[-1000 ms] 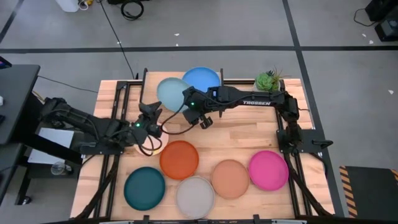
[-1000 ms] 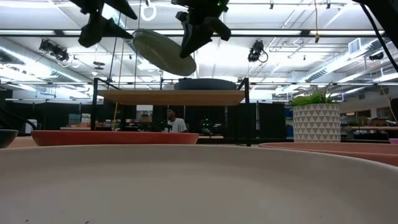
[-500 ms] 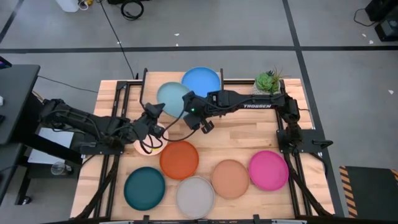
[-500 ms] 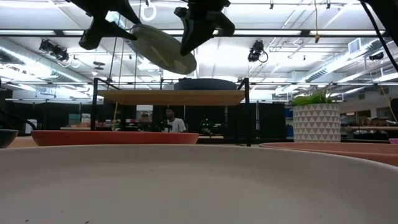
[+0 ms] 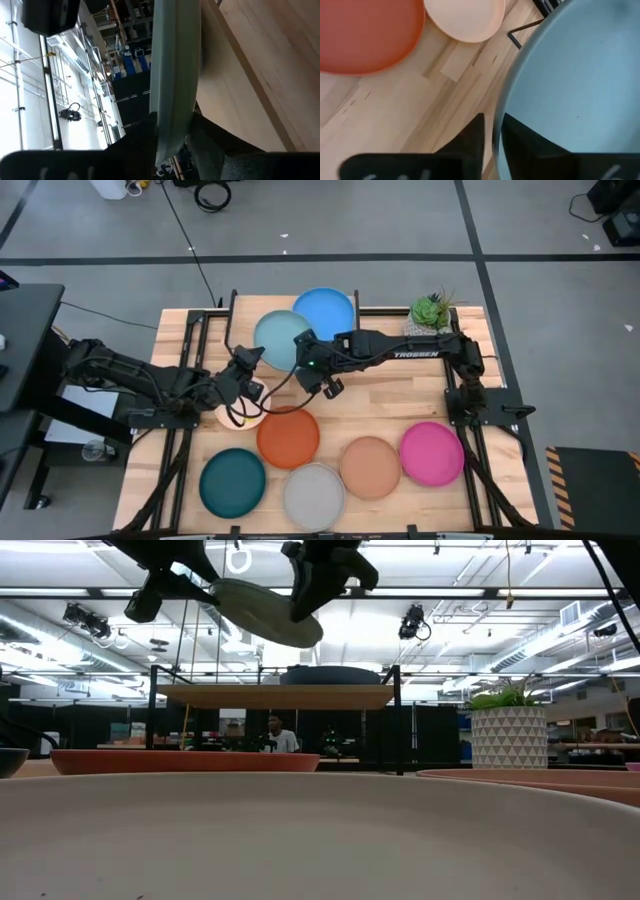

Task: Place and stack plates onto a shelf
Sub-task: Put the light green plate on the shelf

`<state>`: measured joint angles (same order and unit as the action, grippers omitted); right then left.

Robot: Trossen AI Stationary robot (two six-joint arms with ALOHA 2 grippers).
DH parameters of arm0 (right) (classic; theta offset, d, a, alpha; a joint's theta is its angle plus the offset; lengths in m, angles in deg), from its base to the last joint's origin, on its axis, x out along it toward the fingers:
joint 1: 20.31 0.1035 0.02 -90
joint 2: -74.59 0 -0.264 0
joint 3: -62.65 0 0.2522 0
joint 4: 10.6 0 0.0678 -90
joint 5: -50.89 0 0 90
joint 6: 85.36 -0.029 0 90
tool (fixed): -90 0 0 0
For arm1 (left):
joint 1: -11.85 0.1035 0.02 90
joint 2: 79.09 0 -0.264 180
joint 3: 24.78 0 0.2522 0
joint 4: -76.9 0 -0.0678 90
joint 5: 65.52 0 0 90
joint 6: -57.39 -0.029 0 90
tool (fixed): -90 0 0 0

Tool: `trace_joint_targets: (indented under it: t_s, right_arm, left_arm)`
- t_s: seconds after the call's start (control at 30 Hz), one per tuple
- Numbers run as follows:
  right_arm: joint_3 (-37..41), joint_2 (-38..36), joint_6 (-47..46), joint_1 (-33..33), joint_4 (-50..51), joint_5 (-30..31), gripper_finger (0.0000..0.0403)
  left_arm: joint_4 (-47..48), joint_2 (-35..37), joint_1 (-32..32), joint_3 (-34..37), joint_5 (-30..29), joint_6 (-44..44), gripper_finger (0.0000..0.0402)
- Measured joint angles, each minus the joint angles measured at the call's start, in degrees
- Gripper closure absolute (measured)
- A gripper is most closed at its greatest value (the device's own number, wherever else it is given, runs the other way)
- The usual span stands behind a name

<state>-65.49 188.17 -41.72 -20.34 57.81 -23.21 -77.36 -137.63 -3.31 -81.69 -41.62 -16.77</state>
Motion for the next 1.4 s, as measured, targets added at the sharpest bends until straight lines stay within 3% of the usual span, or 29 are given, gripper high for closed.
trace_joint_targets:
  t_s: [0.2,0.33,0.63,0.8,1.03,1.4]
  right_arm:
    - [0.0,-2.2,-0.4,1.0,-1.8,1.5,0.0254]
    - [0.1,-3.7,-0.2,2.3,-3.2,8.5,0.0221]
    - [0.1,-11.5,-6.1,6.1,-2.5,22.4,0.0205]
    - [0.0,-15.8,-13.5,6.7,2.3,20.4,0.0205]
    - [0.0,-17.5,-21.3,7.4,7.7,17.1,0.0205]
    - [0.0,-17.2,-26.2,8.9,11.8,15.5,0.0205]
  left_arm:
    - [-0.4,0.0,0.0,0.0,-0.1,1.8,0.0292]
    - [0.8,0.0,0.7,-0.1,0.1,5.7,0.0292]
    - [11.9,0.1,8.5,-0.1,0.6,22.2,0.0291]
    - [11.8,0.1,12.9,-0.1,-6.0,18.5,0.0291]
    - [13.4,-1.0,20.2,-0.1,-0.5,15.6,0.0301]
    - [14.5,-7.2,23.0,-0.1,1.4,12.4,0.0304]
